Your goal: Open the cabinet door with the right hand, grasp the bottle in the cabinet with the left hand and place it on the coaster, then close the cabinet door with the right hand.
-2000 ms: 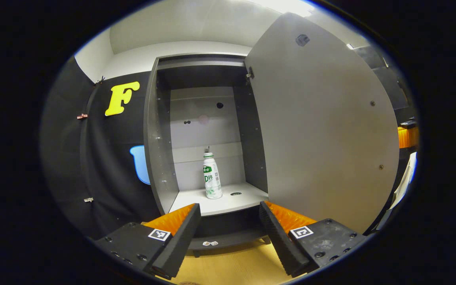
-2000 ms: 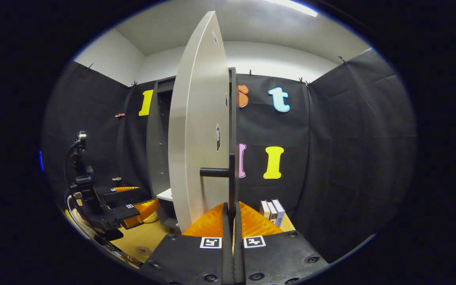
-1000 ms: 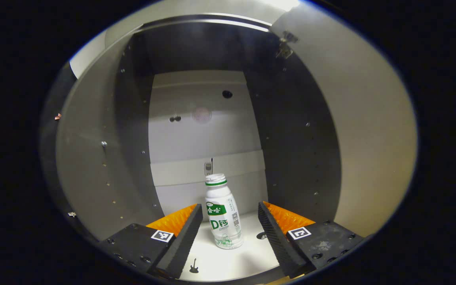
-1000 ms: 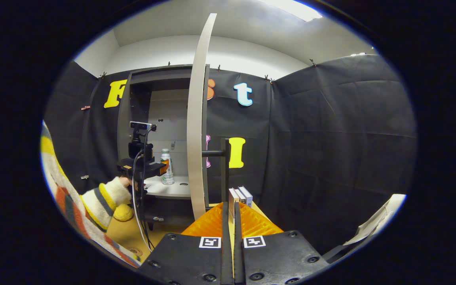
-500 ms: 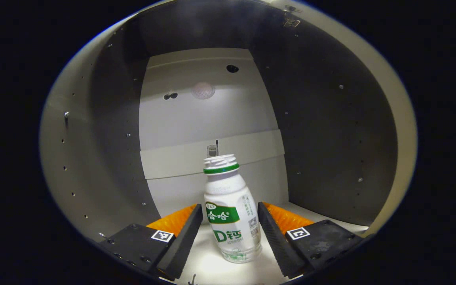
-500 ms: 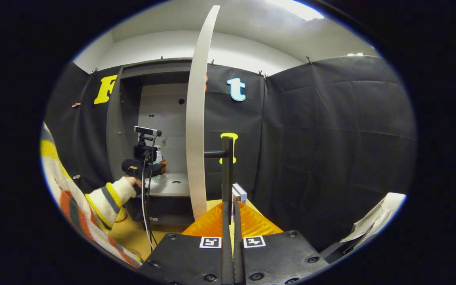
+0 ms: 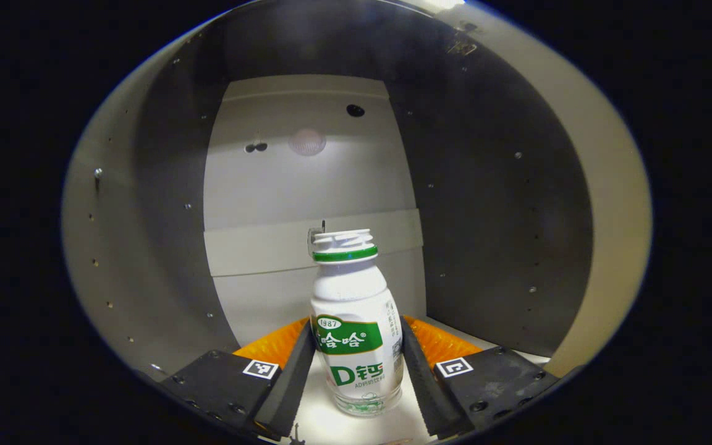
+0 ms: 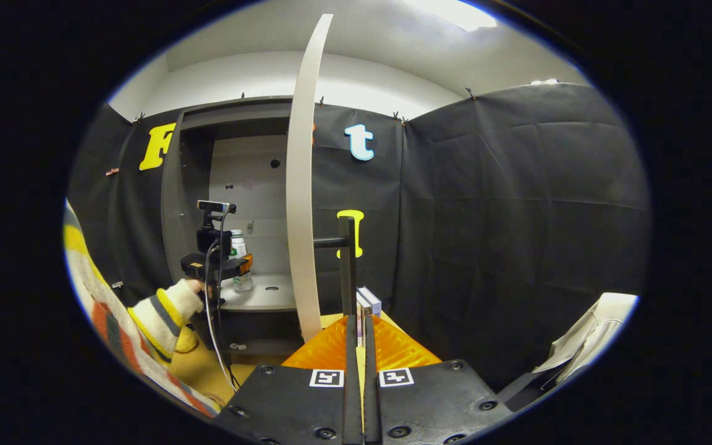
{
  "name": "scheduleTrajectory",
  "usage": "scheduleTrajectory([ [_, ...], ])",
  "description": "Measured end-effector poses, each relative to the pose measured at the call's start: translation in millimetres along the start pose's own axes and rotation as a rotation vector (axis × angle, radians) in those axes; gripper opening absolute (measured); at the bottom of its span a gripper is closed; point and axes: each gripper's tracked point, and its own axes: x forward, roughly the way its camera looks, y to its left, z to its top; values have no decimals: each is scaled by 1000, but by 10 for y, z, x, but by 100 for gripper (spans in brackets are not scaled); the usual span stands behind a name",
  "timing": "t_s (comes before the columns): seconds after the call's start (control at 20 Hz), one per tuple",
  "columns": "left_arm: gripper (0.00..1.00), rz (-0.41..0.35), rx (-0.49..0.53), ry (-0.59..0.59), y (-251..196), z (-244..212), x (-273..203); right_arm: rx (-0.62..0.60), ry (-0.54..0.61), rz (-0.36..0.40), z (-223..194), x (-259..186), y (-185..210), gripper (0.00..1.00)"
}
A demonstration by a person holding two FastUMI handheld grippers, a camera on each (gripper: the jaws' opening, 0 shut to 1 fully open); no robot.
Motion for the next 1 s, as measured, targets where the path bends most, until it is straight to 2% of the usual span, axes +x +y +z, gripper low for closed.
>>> scheduleTrajectory([
  [0.25,77,-60,6,-45,6,257,-595,25,-22,9,43,-111,62,6],
  [0.5,79,-96,-51,-41,17,137,-1241,35,-29,10,69,-323,250,6],
  [0.6,77,-84,-70,-20,40,22,-1595,6,-52,72,109,-383,425,6],
  [0.7,78,-53,-57,-11,113,-51,-1966,-19,-45,180,84,-442,682,5],
  [0.9,78,113,17,7,464,-164,-2692,-88,-74,424,70,-473,1123,5],
  [1.0,79,192,-34,40,560,-301,-3049,-125,-66,510,-6,-435,1226,6],
])
